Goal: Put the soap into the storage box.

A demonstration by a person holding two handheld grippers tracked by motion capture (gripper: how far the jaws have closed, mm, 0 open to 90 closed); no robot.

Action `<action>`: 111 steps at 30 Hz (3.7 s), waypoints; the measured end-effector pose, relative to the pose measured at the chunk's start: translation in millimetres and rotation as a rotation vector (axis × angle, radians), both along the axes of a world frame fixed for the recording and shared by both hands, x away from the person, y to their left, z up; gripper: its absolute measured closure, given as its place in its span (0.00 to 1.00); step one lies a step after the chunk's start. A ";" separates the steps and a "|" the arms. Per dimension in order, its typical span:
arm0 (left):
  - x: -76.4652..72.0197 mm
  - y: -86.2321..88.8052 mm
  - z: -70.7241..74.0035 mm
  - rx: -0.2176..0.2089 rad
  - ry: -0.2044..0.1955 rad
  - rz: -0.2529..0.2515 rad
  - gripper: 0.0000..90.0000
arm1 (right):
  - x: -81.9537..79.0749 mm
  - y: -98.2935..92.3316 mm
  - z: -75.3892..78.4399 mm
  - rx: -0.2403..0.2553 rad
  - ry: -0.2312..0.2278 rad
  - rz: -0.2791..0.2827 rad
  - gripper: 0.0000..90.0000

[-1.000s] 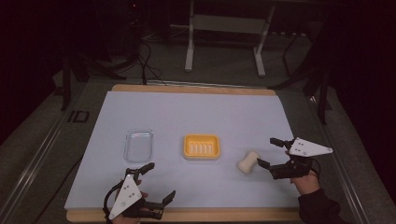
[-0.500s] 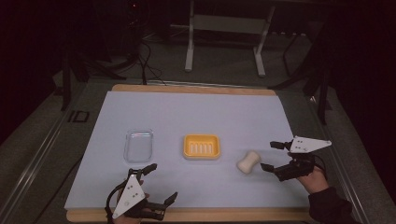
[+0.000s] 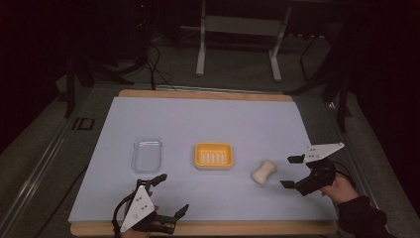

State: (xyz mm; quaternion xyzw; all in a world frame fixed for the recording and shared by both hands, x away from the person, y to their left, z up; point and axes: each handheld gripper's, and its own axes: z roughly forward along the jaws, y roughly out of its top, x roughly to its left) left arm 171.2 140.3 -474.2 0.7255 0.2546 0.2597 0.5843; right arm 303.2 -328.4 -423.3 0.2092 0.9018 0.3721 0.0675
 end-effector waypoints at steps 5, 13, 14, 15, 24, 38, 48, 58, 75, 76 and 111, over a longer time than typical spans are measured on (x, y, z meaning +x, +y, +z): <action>0.2 0.1 -0.1 0.000 0.002 0.001 0.01 | 1.8 2.1 -1.8 -0.049 0.056 0.065 0.11; 0.1 -0.1 -0.2 0.003 0.002 0.001 0.01 | 5.5 6.3 -7.2 -0.150 0.126 0.129 0.11; 0.1 -0.1 -0.2 0.003 0.003 0.000 0.01 | 6.0 6.7 -7.7 -0.162 0.139 0.133 0.11; 0.1 -0.2 -0.2 0.004 0.003 0.000 0.01 | 6.8 7.4 -8.4 -0.172 0.155 0.135 0.11; 0.3 0.1 -0.3 -0.006 0.003 -0.005 0.01 | 12.2 19.7 -15.4 -0.352 0.241 0.168 0.15; 1.0 -0.3 -1.0 0.000 0.009 -0.004 0.01 | 16.4 26.0 -21.2 -0.493 0.300 0.216 0.14; 0.8 -0.4 -1.3 -0.004 0.013 -0.011 0.01 | 16.3 25.7 -33.1 -0.663 0.339 0.294 0.14; -0.7 0.3 -1.4 -0.002 0.013 -0.010 0.01 | 28.6 25.5 -39.7 -0.762 0.375 0.345 0.15; -5.5 0.8 -2.7 -0.013 0.020 -0.006 0.01 | 49.5 24.2 -42.9 -0.839 0.333 0.406 0.17; -5.5 0.8 -2.7 -0.013 0.020 -0.006 0.01 | 50.6 24.4 -42.6 -0.837 0.320 0.404 0.17; -22.7 8.0 -4.8 -0.007 0.039 0.038 0.01 | 95.6 49.8 -38.0 -0.815 0.062 0.565 0.27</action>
